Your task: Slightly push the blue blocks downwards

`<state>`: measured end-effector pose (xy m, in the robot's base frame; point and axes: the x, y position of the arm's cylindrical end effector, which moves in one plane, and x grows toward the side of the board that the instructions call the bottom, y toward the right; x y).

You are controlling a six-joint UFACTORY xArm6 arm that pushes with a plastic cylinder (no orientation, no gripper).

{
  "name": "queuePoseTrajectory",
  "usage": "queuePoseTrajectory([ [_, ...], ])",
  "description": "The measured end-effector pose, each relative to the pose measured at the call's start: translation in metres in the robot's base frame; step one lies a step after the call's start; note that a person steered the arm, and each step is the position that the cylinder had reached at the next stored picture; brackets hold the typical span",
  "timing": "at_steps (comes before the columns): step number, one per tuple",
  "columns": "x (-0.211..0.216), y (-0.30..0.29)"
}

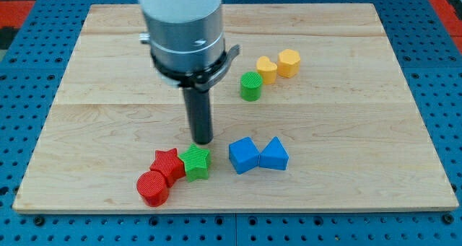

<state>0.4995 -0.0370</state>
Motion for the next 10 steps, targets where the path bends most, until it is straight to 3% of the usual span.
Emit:
queuePoseTrajectory([
  [1,-0.046,0.062],
  [2,-0.034,0.146],
  [5,-0.001,0.079],
  [7,0.027,0.088],
  [9,0.003,0.06],
  [10,0.015,0.035],
])
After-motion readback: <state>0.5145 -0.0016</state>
